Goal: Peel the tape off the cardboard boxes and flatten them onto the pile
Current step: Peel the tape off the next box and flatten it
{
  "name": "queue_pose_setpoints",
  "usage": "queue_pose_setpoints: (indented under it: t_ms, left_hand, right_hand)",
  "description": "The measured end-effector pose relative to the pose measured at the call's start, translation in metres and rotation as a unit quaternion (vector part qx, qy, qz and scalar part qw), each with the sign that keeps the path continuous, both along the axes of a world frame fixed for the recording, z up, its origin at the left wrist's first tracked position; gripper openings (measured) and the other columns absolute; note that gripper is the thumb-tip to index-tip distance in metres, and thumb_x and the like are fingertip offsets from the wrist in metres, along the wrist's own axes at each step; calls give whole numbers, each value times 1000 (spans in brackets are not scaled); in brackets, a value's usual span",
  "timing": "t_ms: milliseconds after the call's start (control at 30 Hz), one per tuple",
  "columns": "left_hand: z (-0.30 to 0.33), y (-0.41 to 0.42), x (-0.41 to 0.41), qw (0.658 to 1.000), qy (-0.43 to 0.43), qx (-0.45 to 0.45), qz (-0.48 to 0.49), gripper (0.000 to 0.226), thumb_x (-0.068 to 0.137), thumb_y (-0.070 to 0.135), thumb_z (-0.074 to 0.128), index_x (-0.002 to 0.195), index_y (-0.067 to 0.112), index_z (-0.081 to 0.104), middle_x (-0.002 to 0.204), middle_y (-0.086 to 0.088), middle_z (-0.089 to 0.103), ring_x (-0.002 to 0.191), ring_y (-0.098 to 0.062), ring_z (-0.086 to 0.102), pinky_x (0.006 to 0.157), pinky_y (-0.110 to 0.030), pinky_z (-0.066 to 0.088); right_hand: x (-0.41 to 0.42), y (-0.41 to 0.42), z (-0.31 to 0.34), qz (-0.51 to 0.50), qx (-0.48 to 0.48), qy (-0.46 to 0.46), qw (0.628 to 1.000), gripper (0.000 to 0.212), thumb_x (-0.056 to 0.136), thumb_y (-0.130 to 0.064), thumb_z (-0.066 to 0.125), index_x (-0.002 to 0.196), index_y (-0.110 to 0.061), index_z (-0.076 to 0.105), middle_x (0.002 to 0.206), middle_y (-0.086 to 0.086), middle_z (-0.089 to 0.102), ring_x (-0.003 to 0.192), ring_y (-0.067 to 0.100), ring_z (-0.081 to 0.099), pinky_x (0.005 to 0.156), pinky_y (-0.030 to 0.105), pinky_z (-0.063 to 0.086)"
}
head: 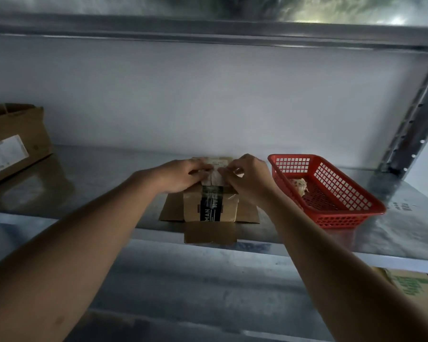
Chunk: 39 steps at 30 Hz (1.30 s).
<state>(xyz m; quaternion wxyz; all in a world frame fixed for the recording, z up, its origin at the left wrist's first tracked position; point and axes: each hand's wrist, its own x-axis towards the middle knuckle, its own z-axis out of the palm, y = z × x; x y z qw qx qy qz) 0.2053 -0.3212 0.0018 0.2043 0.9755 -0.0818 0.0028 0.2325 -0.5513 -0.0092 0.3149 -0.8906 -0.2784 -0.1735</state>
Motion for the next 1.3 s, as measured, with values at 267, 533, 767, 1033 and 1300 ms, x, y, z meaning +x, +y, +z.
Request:
queue_pose_setpoints:
  t_ms: [267, 533, 767, 1033, 1300]
  left_hand:
    - [3, -10, 4, 999, 22, -23, 33, 39, 106, 54, 45, 145, 52, 50, 166, 8, 35, 149, -23, 36, 112, -40, 35]
    - [2, -23, -5, 998, 10, -38, 52, 49, 102, 60, 50, 148, 42, 50, 163, 1, 40, 146, -27, 40, 109, -42, 35]
    - [2, -32, -14, 997, 9, -37, 60, 49, 104, 55, 50, 151, 38, 48, 162, -1, 41, 144, -26, 41, 100, -36, 33]
    - [3, -34, -20, 999, -4, -9, 50, 53, 105, 57, 47, 152, 34, 47, 164, 2, 39, 147, -25, 39, 102, -35, 31]
    - [2, -34, -22, 999, -7, 6, 53, 58, 103, 60, 47, 155, 34, 45, 168, 4, 31, 151, -25, 34, 118, -41, 30]
  right_hand:
    - [-26, -35, -15, 64, -43, 19, 997, 60, 70, -41, 93, 123, -25, 71, 120, -6, 59, 100, 11, 65, 81, 16, 56]
    - [-47, -54, -34, 71, 72, -37, 994, 28, 88, -16, 81, 116, -17, 76, 102, -9, 79, 87, -4, 73, 80, 21, 62]
    - [-62, -50, -47, 35, 94, -94, 991, 11, 94, -8, 71, 98, -13, 81, 92, -3, 80, 66, 1, 69, 58, 16, 57]
    - [-61, -55, -25, 46, -52, -96, 993, 15, 99, -6, 60, 91, -8, 72, 95, 5, 77, 74, 21, 68, 63, 38, 59]
    - [-61, -56, -2, 54, -179, -124, 974, 19, 99, -7, 47, 83, -11, 56, 82, 0, 61, 66, 21, 60, 54, 38, 53]
